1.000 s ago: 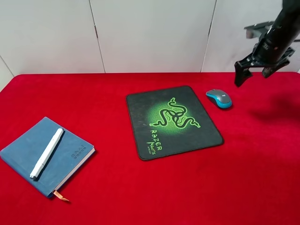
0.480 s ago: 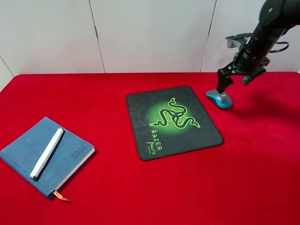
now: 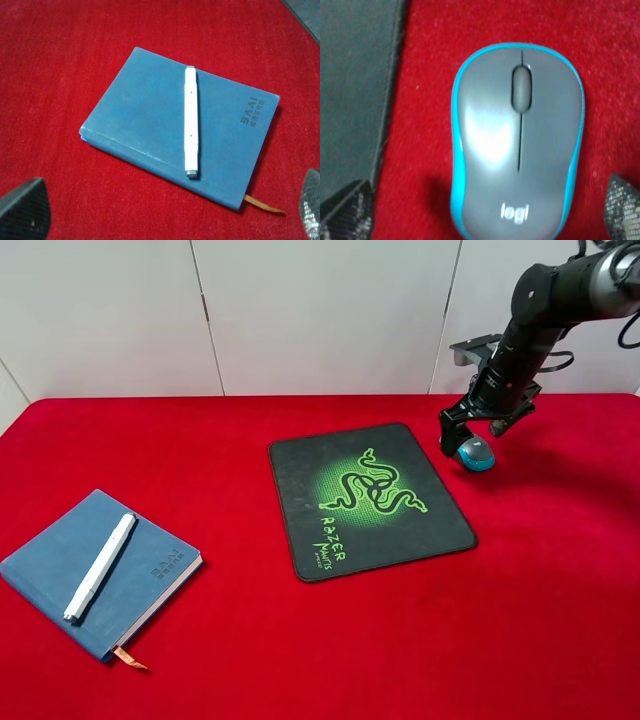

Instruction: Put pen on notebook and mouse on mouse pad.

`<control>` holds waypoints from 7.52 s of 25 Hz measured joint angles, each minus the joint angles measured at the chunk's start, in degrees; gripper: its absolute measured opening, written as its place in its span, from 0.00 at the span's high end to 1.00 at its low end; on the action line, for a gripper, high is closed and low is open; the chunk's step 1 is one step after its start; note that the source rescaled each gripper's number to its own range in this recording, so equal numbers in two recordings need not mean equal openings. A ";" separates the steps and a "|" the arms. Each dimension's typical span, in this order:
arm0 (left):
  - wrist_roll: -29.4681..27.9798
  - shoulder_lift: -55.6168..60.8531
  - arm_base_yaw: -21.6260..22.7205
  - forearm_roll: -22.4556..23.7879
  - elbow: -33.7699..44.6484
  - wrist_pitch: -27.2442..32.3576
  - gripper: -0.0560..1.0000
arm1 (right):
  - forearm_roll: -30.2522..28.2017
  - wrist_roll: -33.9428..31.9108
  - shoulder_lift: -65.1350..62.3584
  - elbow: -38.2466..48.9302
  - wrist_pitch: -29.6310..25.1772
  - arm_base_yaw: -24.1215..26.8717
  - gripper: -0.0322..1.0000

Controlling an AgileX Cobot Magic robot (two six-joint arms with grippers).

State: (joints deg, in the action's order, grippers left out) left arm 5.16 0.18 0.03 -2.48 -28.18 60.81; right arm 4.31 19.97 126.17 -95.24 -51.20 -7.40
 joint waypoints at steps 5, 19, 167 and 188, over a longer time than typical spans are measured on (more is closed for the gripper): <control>0.00 0.00 0.00 0.00 0.00 0.00 0.00 | -0.64 0.00 1.97 -2.67 -0.16 0.00 0.00; 0.00 0.00 0.00 0.00 0.00 0.00 0.00 | -1.26 0.00 4.91 -3.21 -0.41 0.12 0.00; 0.04 0.00 0.00 0.00 0.00 0.00 0.00 | -1.10 -26.78 -62.88 40.63 -18.62 -26.00 0.00; 0.04 0.00 0.00 0.00 0.00 0.00 0.00 | -4.31 -25.94 -112.15 59.48 -18.91 -15.89 0.00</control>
State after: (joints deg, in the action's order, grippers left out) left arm 5.20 0.18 0.03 -2.48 -28.18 60.81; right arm 0.00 -5.97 14.01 -35.76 -70.11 -23.29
